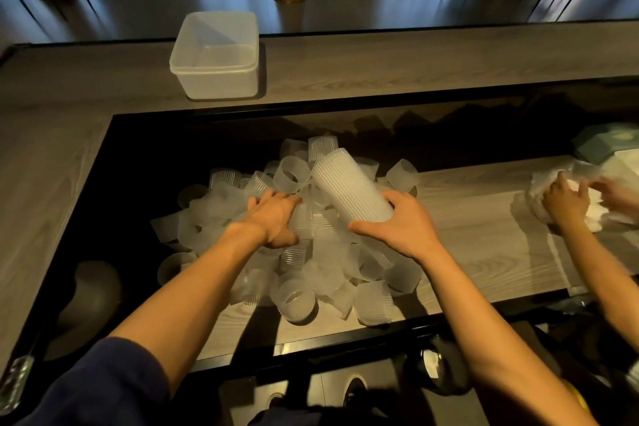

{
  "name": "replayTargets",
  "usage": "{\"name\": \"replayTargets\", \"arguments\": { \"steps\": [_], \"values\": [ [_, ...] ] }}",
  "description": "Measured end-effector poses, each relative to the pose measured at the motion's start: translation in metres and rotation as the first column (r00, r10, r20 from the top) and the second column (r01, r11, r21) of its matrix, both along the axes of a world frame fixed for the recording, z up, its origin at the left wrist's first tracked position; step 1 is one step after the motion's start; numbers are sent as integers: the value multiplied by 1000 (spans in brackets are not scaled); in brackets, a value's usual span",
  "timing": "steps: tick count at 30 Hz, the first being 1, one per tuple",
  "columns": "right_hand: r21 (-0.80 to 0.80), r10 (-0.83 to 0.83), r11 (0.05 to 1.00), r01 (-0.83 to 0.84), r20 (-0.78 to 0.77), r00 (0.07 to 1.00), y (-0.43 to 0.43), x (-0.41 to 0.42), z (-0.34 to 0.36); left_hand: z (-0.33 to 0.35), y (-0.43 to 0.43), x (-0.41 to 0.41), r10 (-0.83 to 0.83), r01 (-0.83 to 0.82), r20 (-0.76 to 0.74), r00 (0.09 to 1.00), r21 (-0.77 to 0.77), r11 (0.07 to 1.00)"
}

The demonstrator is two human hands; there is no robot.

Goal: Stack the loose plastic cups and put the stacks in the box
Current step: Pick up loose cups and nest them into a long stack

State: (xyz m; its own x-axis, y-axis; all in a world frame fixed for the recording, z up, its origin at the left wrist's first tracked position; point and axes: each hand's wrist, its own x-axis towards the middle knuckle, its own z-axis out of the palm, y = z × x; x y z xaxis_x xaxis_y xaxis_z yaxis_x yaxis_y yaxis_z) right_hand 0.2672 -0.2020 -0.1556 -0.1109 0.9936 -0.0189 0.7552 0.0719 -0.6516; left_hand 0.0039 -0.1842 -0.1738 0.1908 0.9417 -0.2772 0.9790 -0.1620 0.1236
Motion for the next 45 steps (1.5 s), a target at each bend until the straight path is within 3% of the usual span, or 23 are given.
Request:
{"name": "replayTargets", "arguments": {
  "steps": [3, 5, 7, 9, 11, 14, 15, 17, 22, 30, 32, 36, 37, 38, 39, 42, 43, 45],
  "values": [
    [4, 10, 1000, -10, 6, 1000, 1, -3, 1, 13, 9, -6, 153, -155, 182, 971, -8, 988],
    [5, 13, 1000, -13, 2, 1000, 2, -4, 2, 23, 14, -15, 270, -272, 383, 883, -51, 961],
    [6, 22, 1000, -22, -9, 1000, 3, -6, 3, 34, 16, -19, 365, -383, 604, 708, -107, 918],
    [12, 38, 999, -37, -34, 999, 3, -7, 3, 44, 18, -21, 467, -513, 732, 497, -186, 838],
    [19, 49, 999, -49, -43, 998, 3, -10, 3, 50, 21, -25, 542, -588, 805, 241, -323, 741],
    [25, 74, 997, -73, -24, 997, 2, -14, 4, 62, 20, -30, 556, -534, 827, -87, -509, 675],
    [26, 87, 996, -86, -24, 996, 2, -16, 5, 66, 19, -29, 545, -500, 823, -160, -544, 674],
    [38, 120, 992, -119, -29, 992, 3, -19, 7, 73, 16, -24, 531, -440, 821, -211, -565, 698],
    [68, 143, 988, -142, -15, 990, 4, -22, 11, 74, 9, -13, 531, -321, 845, -64, -521, 791],
    [76, 116, 991, -113, -35, 993, 4, -21, 11, 68, 4, -1, 521, -222, 841, 146, -485, 846],
    [74, 112, 991, -110, -26, 993, 3, -19, 10, 67, 1, 3, 534, -165, 834, 136, -513, 843],
    [52, 61, 997, -59, -35, 998, 1, -7, 8, 63, -1, 12, 540, -211, 836, -96, -547, 810],
    [46, 37, 998, -36, -39, 999, 1, -3, 7, 58, -1, 14, 543, -265, 834, -103, -549, 793],
    [39, 18, 999, -16, -45, 999, 0, 1, 7, 53, -1, 18, 552, -307, 833, -44, -537, 786],
    [32, 3, 999, -1, -52, 999, 0, 5, 6, 46, -2, 21, 560, -323, 825, 81, -510, 797],
    [15, -40, 999, 41, -56, 998, -3, 14, 3, 20, -12, 33, 470, -266, 653, 594, -392, 881],
    [10, -49, 999, 50, -53, 997, -4, 17, 2, 12, -16, 38, 415, -233, 576, 704, -365, 901],
    [1, -61, 998, 61, -46, 997, -8, 21, -1, -3, -23, 47, 326, -175, 494, 806, -328, 929]
  ]
}}
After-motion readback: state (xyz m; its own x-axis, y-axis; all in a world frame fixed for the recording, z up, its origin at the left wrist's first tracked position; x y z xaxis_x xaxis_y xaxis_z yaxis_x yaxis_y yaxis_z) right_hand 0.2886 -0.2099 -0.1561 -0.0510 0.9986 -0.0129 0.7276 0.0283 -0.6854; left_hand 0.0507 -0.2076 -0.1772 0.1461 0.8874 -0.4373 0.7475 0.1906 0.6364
